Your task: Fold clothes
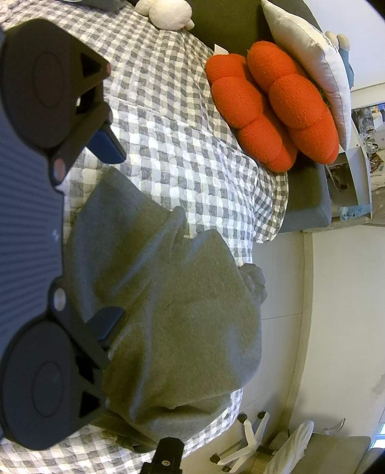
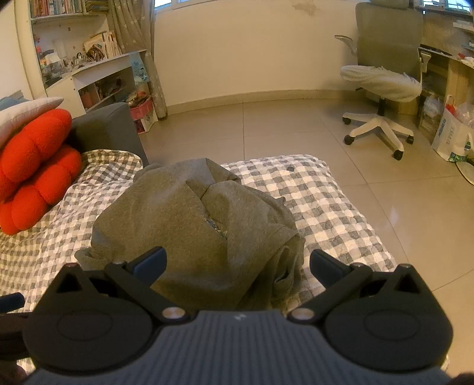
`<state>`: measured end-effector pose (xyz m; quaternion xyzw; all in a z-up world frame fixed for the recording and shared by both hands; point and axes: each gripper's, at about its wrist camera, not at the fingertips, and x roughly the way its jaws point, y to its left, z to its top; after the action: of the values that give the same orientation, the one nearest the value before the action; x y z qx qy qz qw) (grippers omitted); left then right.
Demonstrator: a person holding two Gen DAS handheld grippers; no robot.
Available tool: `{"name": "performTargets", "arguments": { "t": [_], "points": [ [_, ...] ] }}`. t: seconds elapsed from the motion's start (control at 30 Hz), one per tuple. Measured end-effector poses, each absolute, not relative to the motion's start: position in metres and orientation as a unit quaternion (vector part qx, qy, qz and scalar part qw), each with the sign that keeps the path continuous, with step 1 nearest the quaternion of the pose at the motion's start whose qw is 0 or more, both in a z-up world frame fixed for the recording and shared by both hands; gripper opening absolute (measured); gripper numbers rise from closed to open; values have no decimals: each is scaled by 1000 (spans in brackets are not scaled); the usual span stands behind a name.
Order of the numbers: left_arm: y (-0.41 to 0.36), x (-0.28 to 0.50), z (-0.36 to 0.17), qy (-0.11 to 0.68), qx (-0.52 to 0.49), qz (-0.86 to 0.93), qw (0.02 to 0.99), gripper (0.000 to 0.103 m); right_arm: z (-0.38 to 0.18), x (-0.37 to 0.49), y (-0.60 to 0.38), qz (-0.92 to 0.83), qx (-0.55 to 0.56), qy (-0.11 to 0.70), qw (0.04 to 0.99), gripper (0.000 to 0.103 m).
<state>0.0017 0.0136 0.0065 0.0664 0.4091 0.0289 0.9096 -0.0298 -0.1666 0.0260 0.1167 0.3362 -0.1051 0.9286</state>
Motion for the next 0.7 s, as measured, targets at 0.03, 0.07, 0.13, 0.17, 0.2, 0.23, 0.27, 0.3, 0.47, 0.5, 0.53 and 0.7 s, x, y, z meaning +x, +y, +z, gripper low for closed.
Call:
{"name": "performTargets", "arguments": {
  "t": [0.03,0.07,0.13,0.17,0.2,0.23,0.27,0.3,0.47,0.5,0.53,0.7],
  "points": [
    [14,2,6,409,67,29,909,102,26,-30,-166,-105,117,336,929,103],
    [14,2,6,410,67,29,909,103,26,-30,-166,-105,116,337,928,103],
    [14,2,6,410,67,28,909,102,26,-30,-166,-104,116,337,928,103],
    [14,2,6,410,67,28,909,102,26,-30,-166,-104,116,338,928,103],
    [14,3,6,410,66,27,909,102,26,-30,-166,-104,116,338,928,103],
    [14,3,6,411,66,27,909,102,26,-30,-166,-104,116,338,928,103],
    [15,3,6,411,65,26,909,102,26,-29,-166,-105,115,338,928,103],
    [15,3,6,412,64,26,908,102,26,-29,-167,-105,115,338,928,103],
    [16,5,6,413,64,29,908,102,24,-29,-166,-105,114,340,928,103],
    [17,5,6,413,63,29,908,102,24,-29,-166,-105,113,340,928,103],
    [17,5,6,413,63,29,908,102,24,-29,-166,-105,113,340,928,103],
    [22,8,5,418,59,26,906,103,24,-29,-167,-102,111,342,927,103]
  ]
}}
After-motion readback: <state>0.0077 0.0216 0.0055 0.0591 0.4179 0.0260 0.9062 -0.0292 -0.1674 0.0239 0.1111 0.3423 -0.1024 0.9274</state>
